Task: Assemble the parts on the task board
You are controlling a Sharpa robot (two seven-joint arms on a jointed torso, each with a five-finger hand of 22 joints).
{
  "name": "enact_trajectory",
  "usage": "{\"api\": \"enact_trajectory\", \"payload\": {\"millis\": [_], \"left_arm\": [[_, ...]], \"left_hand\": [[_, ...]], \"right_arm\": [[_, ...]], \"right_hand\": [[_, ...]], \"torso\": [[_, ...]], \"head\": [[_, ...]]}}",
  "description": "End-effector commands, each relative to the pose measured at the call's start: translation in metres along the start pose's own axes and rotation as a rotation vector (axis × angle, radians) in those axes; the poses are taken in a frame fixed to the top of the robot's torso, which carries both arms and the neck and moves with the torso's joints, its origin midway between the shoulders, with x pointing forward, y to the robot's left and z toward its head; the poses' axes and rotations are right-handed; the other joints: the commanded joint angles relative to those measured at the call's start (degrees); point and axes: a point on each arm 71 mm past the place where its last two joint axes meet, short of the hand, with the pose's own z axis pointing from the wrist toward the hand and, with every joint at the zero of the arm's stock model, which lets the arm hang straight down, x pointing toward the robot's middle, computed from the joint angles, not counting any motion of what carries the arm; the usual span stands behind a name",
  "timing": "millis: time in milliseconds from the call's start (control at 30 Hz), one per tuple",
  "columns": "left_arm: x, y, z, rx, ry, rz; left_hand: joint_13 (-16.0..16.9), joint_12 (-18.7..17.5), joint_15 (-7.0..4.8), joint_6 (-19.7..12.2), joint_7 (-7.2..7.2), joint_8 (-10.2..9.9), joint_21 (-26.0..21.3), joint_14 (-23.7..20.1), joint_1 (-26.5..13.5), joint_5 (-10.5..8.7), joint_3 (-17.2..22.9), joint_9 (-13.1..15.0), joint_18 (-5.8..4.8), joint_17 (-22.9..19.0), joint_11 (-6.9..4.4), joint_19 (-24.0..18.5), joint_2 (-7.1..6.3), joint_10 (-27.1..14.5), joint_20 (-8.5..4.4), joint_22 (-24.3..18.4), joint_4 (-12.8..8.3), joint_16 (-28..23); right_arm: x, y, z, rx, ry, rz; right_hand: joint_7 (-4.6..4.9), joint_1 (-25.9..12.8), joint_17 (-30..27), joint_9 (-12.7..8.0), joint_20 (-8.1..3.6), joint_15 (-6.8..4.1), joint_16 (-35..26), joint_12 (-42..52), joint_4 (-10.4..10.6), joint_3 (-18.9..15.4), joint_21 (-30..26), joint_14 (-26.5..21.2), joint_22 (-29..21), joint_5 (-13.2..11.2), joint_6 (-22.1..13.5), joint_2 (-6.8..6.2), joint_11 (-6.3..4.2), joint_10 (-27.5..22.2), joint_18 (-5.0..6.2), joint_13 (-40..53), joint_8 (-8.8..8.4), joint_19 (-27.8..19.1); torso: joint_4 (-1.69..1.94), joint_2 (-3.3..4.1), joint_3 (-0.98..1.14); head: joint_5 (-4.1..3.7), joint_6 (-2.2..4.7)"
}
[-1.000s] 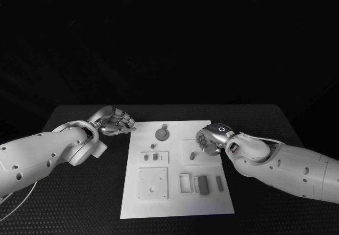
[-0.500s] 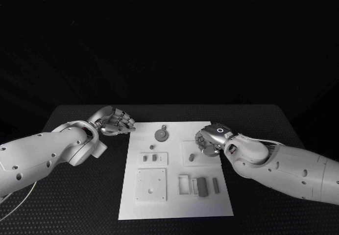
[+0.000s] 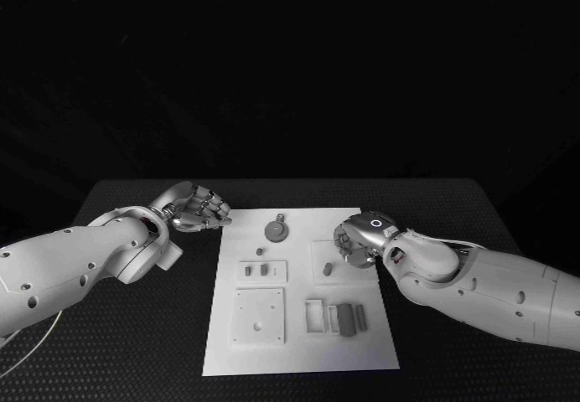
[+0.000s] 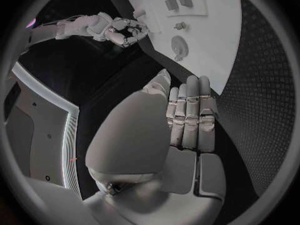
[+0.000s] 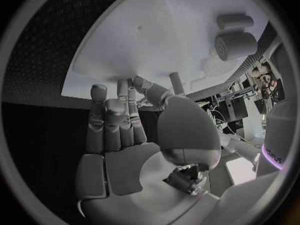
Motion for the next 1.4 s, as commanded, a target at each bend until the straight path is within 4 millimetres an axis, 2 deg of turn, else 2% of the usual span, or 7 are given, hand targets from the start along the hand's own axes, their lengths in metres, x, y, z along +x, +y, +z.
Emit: {"api": "enact_trajectory", "payload": {"millis": [33, 733, 1400], "left_arm": [[0.001, -0.001, 0.001, 0.007, 0.004, 0.005], [-0.002, 0.001, 0.001, -0.003, -0.001, 0.009], [-0.003, 0.002, 0.001, -0.007, -0.004, 0.01]], "left_hand": [[-0.1, 0.3, -0.07, -0.3, 0.04, -0.1, 0.3, 0.5, 0.1, 0.2, -0.4, 0.1, 0.78, 0.1, -0.03, 0.5, 0.41, 0.0, -0.01, -0.1, 0.1, -0.4], [-0.2, 0.3, -0.07, -0.4, 0.11, -0.2, 0.3, 0.6, 0.1, 0.19, -0.5, 0.1, 0.76, 0.5, -0.03, 0.6, 0.39, 0.0, -0.03, -0.2, 0.1, -0.7], [-0.4, 0.3, -0.06, -1.0, 0.35, -0.5, 0.2, 0.7, 0.1, 0.21, -0.6, 0.0, 0.73, 1.1, 0.02, 0.7, 0.35, -0.2, -0.04, -0.4, 0.1, -1.1]], "right_arm": [[0.0, 0.009, 0.0, -0.039, -0.016, -0.004], [-0.007, 0.012, -0.009, -0.047, -0.029, 0.024], [-0.021, 0.011, -0.01, -0.045, -0.05, 0.048]], "right_hand": [[0.13, -0.1, 0.1, 0.1, -0.06, -0.52, 0.3, 0.0, -0.4, 0.2, 0.2, 0.0, 1.2, -0.1, 0.5, 0.53, -0.55, 1.1, 1.54, 0.1, 0.43, 0.5], [-0.01, -0.2, 0.2, 0.3, -0.21, -0.7, 0.3, -0.1, -0.6, 0.3, 0.4, 0.3, 1.2, -0.1, 0.9, 0.5, -0.73, 1.7, 1.54, 0.1, 0.56, 0.8], [-0.05, -0.2, 0.3, 0.3, -0.26, -0.75, 0.3, -0.1, -0.7, 0.3, 0.4, 0.4, 1.2, -0.1, 0.9, 0.54, -0.77, 1.8, 1.54, 0.1, 0.57, 0.9]], "torso": [[0.02, -0.01, 0.0], [0.0, -0.01, 0.01], [0.01, -0.02, -0.02]], "head": [[-0.02, 0.03], [0.04, -0.08], [0.06, -0.18]]}}
